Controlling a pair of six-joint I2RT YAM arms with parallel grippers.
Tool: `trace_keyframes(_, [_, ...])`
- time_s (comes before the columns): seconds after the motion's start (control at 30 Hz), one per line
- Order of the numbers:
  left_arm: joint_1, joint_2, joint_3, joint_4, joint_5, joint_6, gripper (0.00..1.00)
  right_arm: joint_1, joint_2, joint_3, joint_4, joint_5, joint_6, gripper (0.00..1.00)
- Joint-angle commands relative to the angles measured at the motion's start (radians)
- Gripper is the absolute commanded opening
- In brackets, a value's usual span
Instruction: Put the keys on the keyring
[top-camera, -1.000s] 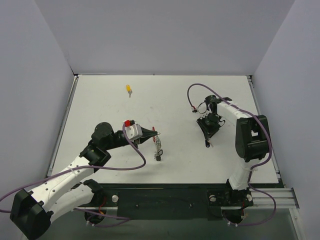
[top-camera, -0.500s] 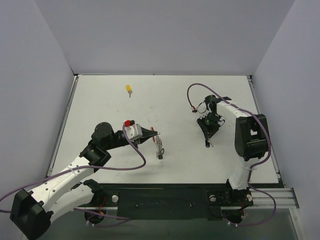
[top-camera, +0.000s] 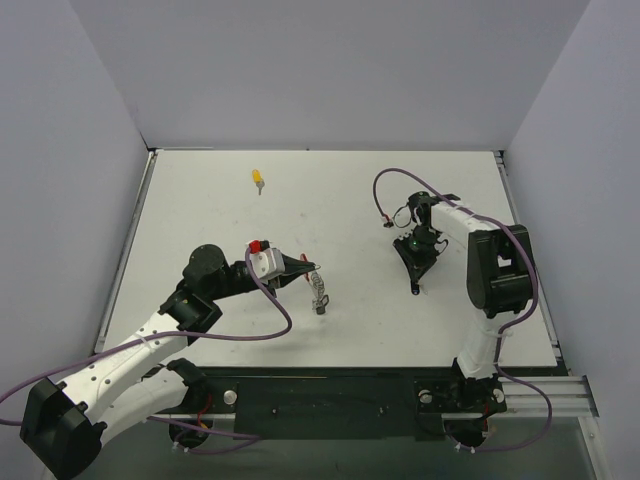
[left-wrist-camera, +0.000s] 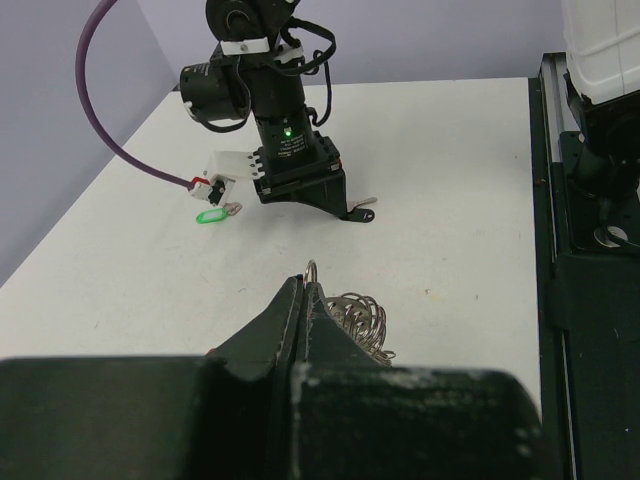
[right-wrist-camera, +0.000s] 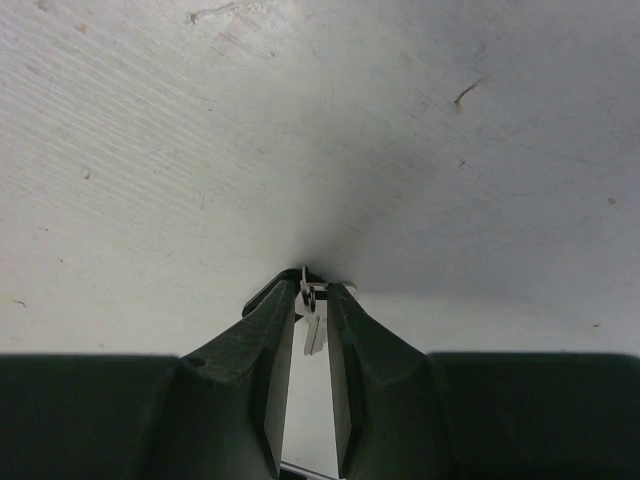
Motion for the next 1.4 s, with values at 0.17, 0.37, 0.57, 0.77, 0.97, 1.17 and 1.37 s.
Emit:
trace_keyframes(0.17, [-0.004, -0.015, 0.017, 0.028, 0.017, 0.013, 0.00, 0.008, 0.006, 0.034, -0.059, 0.007, 0.006, 0.15])
trace_keyframes(0.37, [-0.004, -0.015, 0.017, 0.029, 0.020, 0.011, 0.00, 0.008, 0.004, 0.036, -0.057, 0.009, 0.006, 0.11])
trace_keyframes(0.57, [-0.004, -0.015, 0.016, 0.028, 0.022, 0.013, 0.00, 0.005, -0.008, 0.036, -0.055, 0.007, 0.006, 0.13])
trace_keyframes(0.77, [-0.004, -0.013, 0.017, 0.028, 0.022, 0.014, 0.00, 0.000, -0.020, 0.036, -0.052, 0.002, 0.008, 0.19])
trace_keyframes(0.97, [-0.004, -0.012, 0.017, 0.028, 0.025, 0.013, 0.00, -0.006, -0.028, 0.037, -0.054, -0.002, 0.010, 0.17])
trace_keyframes(1.17, [-0.004, -0.012, 0.017, 0.028, 0.027, 0.014, 0.00, -0.013, -0.035, 0.039, -0.052, -0.004, 0.010, 0.14])
trace_keyframes(1.37, [-0.002, -0.012, 0.017, 0.028, 0.028, 0.014, 0.00, -0.019, -0.043, 0.041, -0.054, -0.007, 0.010, 0.13])
